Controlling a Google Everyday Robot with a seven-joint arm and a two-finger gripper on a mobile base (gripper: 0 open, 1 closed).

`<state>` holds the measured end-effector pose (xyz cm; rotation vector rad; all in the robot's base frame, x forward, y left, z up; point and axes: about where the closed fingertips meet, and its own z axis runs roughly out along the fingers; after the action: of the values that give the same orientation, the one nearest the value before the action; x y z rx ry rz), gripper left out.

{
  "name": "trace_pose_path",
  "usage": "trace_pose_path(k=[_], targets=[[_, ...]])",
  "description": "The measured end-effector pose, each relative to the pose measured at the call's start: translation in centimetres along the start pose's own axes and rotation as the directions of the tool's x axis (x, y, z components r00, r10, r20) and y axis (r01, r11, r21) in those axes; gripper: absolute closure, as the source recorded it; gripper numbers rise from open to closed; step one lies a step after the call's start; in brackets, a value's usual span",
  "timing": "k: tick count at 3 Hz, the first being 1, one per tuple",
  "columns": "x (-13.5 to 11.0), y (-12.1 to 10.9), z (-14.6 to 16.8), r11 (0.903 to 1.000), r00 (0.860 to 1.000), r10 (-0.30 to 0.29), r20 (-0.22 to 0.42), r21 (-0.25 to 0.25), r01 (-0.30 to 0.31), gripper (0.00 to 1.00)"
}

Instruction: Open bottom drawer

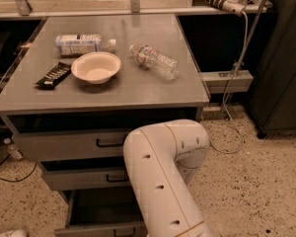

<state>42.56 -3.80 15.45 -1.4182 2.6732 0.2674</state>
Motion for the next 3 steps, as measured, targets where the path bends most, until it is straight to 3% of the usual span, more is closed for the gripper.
trace_pose_path(k=[2, 3], targets=[[1.3, 1.0, 0.0, 0.9995, 0.999, 0.031, -0.015, -0.011, -0.031, 0.0], [4.0, 2.9, -0.4, 0.9976, 0.997, 0.066, -0.036, -0.021, -0.066, 0.0]])
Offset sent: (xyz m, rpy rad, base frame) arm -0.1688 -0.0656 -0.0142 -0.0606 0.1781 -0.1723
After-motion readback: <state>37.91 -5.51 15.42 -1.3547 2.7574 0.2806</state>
